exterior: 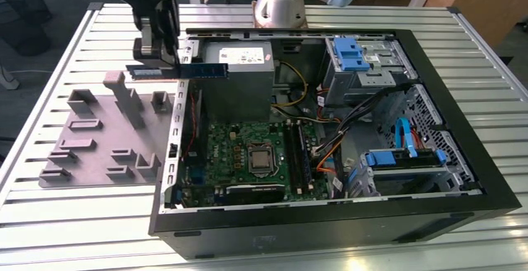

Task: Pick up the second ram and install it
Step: 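Pick up the second ram and move it above second insertion slot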

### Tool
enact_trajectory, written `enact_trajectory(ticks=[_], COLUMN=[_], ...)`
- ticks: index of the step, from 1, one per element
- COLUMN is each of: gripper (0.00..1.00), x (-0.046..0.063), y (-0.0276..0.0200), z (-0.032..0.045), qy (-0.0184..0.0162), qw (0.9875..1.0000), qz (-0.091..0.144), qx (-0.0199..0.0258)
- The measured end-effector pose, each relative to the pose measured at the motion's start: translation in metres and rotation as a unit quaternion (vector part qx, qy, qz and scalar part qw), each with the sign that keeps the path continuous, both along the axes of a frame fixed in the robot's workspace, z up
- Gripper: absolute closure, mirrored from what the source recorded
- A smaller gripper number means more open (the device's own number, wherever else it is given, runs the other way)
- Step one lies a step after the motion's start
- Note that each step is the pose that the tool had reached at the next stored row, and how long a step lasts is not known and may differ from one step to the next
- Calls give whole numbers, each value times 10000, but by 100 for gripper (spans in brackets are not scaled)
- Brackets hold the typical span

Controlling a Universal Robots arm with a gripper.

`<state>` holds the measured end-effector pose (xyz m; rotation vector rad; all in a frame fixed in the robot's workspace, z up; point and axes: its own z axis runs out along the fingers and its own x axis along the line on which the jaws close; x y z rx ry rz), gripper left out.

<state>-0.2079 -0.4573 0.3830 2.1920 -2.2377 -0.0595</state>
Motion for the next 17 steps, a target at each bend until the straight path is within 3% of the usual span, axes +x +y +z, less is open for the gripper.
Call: enact_trajectory(ticks=[17], gripper=[86], x=[301], y=[0], z=[0], qy=[0], qw=[10000], qz=[0], qx=[0])
